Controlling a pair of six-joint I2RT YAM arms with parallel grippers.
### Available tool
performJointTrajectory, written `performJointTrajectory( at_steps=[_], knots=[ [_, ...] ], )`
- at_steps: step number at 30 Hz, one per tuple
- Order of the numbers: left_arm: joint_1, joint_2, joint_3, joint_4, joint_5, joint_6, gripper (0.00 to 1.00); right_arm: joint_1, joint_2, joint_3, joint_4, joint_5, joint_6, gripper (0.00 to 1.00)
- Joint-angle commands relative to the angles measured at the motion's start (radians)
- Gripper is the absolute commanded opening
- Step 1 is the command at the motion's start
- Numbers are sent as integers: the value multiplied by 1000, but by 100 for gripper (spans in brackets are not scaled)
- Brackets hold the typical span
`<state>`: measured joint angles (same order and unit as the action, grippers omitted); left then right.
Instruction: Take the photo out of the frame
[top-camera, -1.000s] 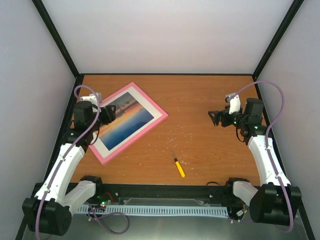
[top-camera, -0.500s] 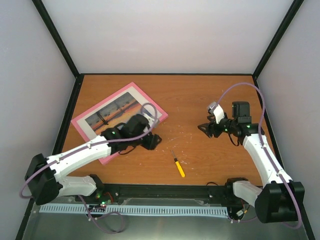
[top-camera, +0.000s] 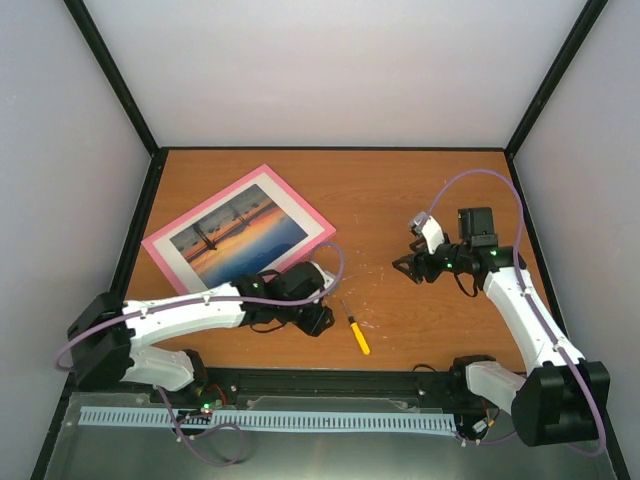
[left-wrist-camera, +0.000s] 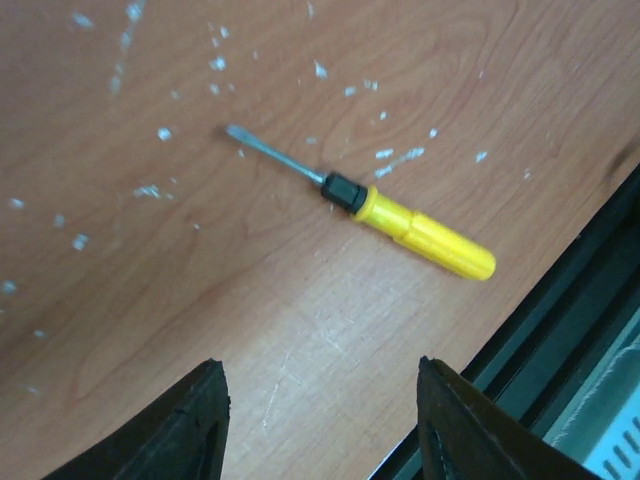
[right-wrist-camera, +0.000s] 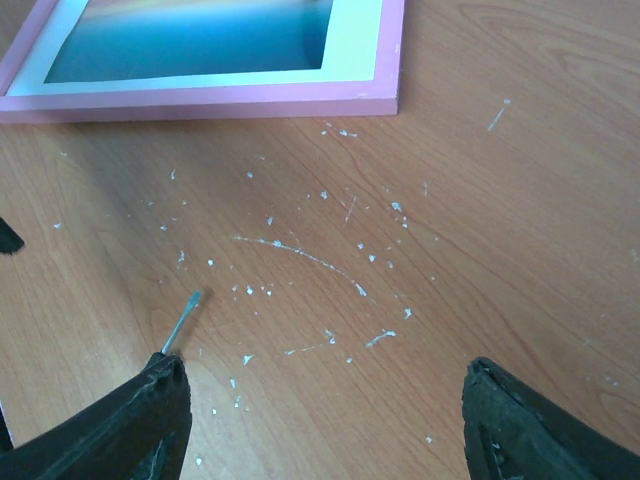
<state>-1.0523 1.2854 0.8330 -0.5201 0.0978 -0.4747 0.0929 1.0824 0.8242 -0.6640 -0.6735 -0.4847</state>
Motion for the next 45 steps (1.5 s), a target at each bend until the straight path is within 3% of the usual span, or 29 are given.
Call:
performJointTrajectory(
  at_steps=[1,4,13,16,23,32,36,39,42,45],
  knots=[
    [-49,101,-8,62,-15,-21,51,25,27,22,16,35,72,73],
    [-70,191,11,102,-36,-20,51,28,27,21,28,74,86,73],
    [-124,404,88,243,3,51,9,30,35,21,58,170,151,73],
    [-127,446,116,270,20,62,4,30,5,8,69,214,153,74],
    [-130,524,171,350,45,127,3,24,-47,-3,83,322,158,75],
    [-129,695,314,535,30,229,3,-25,-31,75,-41,507,18,77],
    [-129,687,347,556,5,253,4,-45,11,94,-102,489,-18,75],
    [-129,579,280,573,-11,238,6,-45,64,88,-156,401,-62,66],
    [-129,431,171,581,-44,202,13,-41,91,68,-206,253,-172,60],
    [-127,308,82,549,-102,135,42,-5,118,28,-178,208,-247,56]
  ],
)
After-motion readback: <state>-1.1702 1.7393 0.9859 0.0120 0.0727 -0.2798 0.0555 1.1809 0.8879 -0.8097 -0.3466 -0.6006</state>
